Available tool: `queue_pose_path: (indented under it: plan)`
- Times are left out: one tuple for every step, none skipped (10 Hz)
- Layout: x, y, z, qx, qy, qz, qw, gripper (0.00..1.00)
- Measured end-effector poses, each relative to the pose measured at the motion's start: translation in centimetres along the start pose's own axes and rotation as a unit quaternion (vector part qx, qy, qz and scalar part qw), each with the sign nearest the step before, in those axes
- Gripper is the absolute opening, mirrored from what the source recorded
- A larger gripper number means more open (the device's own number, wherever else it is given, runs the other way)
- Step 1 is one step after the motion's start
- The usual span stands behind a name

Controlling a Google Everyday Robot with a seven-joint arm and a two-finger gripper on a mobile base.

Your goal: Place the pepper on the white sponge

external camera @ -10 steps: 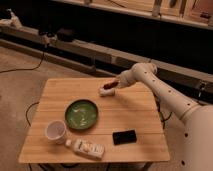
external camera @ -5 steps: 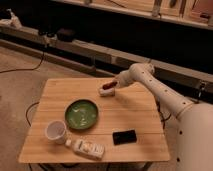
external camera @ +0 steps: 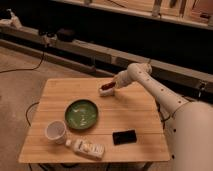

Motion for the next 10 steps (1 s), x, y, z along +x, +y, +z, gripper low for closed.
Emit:
queue_pose_path:
  plan:
    - [0.1,0.0,0.3,-0.002,0.001,0.001,1.0,0.1]
    - [0.2,0.0,0.6,-0.004,0.002,0.001,1.0,0.1]
    - [0.2,-0.1,0.9,-0.005,0.003,-0.001,1.0,0.1]
    - [0.0,-0.2,1.2,-0.007,0.005,-0.004,1.0,0.1]
    - [-0.3,-0.3,1.5,-0.009,0.005,-0.007,0.9999,0.1]
    - [-0.6,-0.4,1.9,-0.011,0.005,-0.011,0.9999,0.1]
    - [-0.8,-0.4,2.1,-0.013,0.006,-0.014,0.9998,0.1]
    - [-0.9,-0.4,2.3,-0.015,0.006,-0.015,0.9998,0.1]
    - [-0.9,-0.4,2.6,-0.017,0.008,-0.016,0.9997,0.1]
    - [-1.0,-0.5,2.8,-0.019,0.009,-0.018,0.9996,0.1]
